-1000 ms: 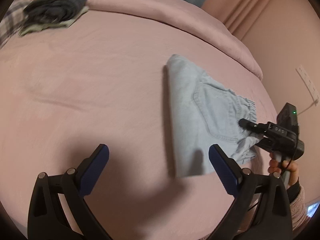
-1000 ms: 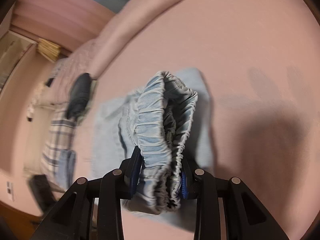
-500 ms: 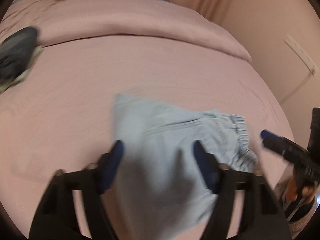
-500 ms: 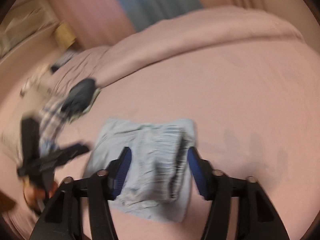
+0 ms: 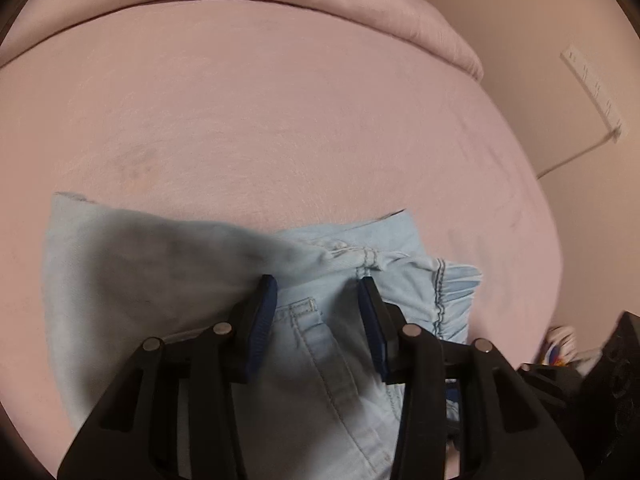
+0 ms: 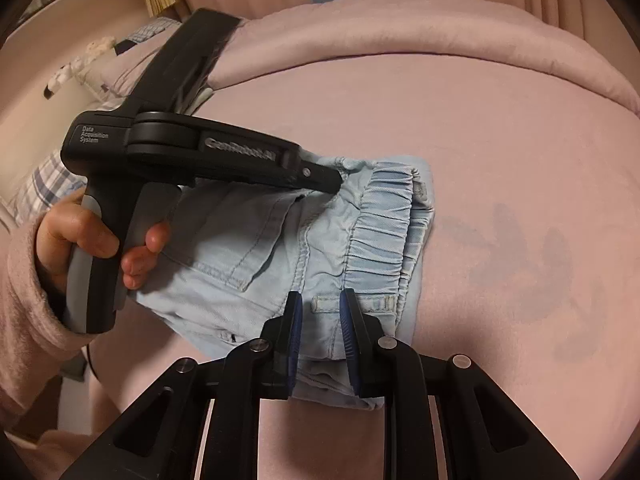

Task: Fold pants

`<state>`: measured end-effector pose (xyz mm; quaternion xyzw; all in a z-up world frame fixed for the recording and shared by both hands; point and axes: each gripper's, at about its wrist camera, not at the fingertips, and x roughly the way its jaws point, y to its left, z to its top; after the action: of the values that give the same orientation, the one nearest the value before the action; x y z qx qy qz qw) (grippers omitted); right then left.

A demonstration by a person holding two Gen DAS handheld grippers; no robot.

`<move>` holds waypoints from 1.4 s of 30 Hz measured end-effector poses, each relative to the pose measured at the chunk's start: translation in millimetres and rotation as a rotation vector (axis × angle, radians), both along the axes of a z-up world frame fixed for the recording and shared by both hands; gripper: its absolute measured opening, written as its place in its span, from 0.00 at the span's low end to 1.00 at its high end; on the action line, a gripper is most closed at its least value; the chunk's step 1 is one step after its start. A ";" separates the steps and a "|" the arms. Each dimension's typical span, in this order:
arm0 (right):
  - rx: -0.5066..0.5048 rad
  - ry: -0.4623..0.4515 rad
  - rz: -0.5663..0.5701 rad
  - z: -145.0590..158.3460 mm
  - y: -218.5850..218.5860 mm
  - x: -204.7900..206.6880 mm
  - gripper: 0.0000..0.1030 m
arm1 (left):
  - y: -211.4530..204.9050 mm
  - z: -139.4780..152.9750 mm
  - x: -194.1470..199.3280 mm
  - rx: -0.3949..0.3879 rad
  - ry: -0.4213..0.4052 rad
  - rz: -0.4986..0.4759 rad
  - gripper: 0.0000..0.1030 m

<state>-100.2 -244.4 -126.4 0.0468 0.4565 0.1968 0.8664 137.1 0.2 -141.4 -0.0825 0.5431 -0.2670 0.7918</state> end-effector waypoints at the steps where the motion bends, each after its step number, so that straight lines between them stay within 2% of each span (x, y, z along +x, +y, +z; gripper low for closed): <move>1: 0.013 0.004 0.001 3.0 -2.2 0.9 0.22 | 11.2 7.1 -5.4 -0.014 -0.017 0.022 0.41; 5: 0.089 -0.071 0.003 30.6 -7.8 1.5 0.22 | 45.0 30.7 -36.2 -0.024 -0.100 0.067 0.42; 10: 0.013 -0.115 -0.038 39.7 1.8 28.9 0.22 | 75.8 30.8 -81.4 -0.008 -0.127 0.074 0.41; 12: -0.016 -0.100 -0.069 30.6 4.7 44.5 0.22 | 81.5 20.0 -98.0 -0.013 -0.108 0.073 0.40; 14: -0.047 -0.046 -0.108 16.0 3.1 55.3 0.22 | 90.3 2.5 -107.1 -0.039 -0.074 0.096 0.40; 16: 0.001 0.047 -0.141 -9.4 -8.1 65.1 0.19 | 96.2 -12.2 -114.4 -0.098 -0.066 0.130 0.38; 19: 0.066 0.052 -0.160 -12.1 -18.5 61.8 0.17 | 101.0 -7.8 -119.3 -0.123 -0.068 0.143 0.40; 22: 0.036 0.084 -0.174 -3.5 -17.0 60.3 0.18 | 110.7 3.1 -128.2 -0.142 -0.063 0.174 0.41; 25: 0.041 0.035 -0.160 20.1 -1.3 60.0 0.32 | 130.3 14.5 -153.7 -0.112 -0.128 0.198 0.45; 28: 0.068 -0.008 -0.068 34.1 24.9 60.1 0.33 | 140.7 13.7 -163.0 -0.082 -0.142 0.221 0.45; 30: 0.060 -0.016 0.008 38.5 52.1 65.9 0.33 | 136.9 3.3 -162.2 -0.087 -0.118 0.213 0.43; 32: 0.055 -0.015 0.070 38.9 80.5 74.7 0.33 | 137.4 -13.4 -163.5 -0.117 -0.050 0.213 0.39; 33: 0.036 -0.019 0.109 37.6 102.2 82.1 0.33 | 136.8 -20.2 -162.5 -0.141 -0.018 0.218 0.35; 36: -0.034 -0.010 0.154 27.5 143.7 102.1 0.33 | 142.6 -25.9 -163.0 -0.202 0.004 0.249 0.33; 39: -0.108 0.051 0.134 6.2 167.3 130.7 0.31 | 150.4 -30.7 -161.3 -0.252 0.033 0.260 0.31; 42: -0.170 0.108 0.114 -18.9 178.0 150.7 0.30 | 150.7 -33.7 -161.3 -0.253 0.030 0.266 0.30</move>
<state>50.5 -66.5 -145.4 -0.0424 0.5196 0.2035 0.8288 -24.2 150.8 -175.1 -0.2563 0.5012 -0.2250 0.7953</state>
